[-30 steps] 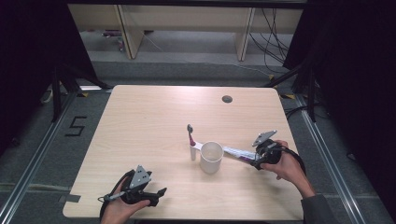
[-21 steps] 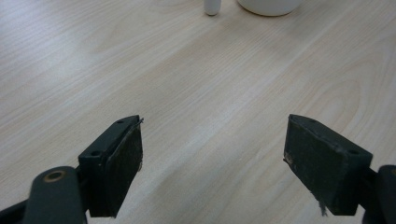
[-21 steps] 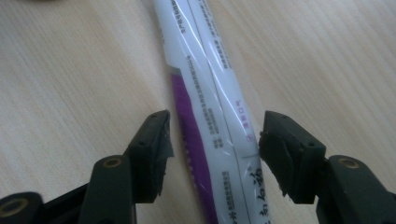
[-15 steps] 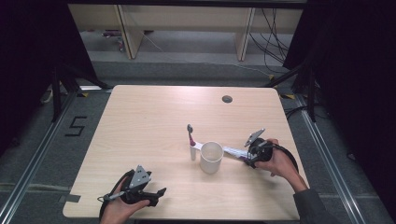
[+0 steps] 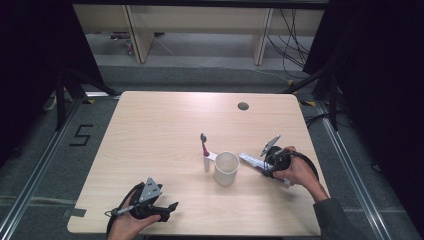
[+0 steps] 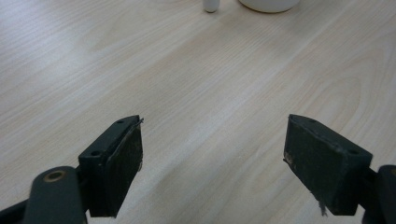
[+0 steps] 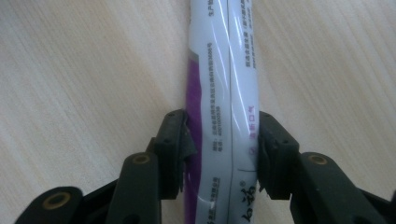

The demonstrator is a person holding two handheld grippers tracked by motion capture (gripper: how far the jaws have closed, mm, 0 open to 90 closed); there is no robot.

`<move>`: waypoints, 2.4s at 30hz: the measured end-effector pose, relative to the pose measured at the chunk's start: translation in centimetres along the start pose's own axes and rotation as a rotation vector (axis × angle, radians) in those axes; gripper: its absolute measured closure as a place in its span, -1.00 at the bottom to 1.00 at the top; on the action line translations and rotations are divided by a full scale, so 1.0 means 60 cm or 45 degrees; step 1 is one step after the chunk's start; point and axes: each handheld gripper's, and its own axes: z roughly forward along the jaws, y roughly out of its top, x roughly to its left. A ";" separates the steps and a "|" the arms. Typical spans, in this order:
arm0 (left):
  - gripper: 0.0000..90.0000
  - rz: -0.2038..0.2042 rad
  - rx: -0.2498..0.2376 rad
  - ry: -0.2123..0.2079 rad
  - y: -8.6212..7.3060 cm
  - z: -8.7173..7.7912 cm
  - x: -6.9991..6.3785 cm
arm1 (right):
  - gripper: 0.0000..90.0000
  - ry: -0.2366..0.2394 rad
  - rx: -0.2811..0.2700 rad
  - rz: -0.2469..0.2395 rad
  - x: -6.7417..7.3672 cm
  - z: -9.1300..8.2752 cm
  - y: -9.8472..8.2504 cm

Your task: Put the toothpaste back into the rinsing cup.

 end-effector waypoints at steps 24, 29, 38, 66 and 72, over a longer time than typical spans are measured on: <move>-0.55 -0.002 0.010 -0.002 0.000 0.002 -0.001 | 0.69 0.050 0.122 -0.070 0.012 -0.001 0.021; -0.54 -0.001 0.012 -0.004 0.000 0.001 -0.001 | 0.70 0.056 0.126 -0.108 0.012 -0.001 0.020; -0.54 0.006 0.020 0.004 0.000 0.002 -0.002 | 0.70 0.074 0.155 -0.098 0.009 -0.006 0.013; -0.54 -0.003 0.013 -0.006 0.000 0.003 -0.003 | 0.69 0.084 0.352 -0.168 0.012 0.004 0.037; -0.54 -0.003 0.015 -0.003 0.000 0.002 -0.002 | 0.70 0.092 0.342 -0.154 0.012 0.002 0.035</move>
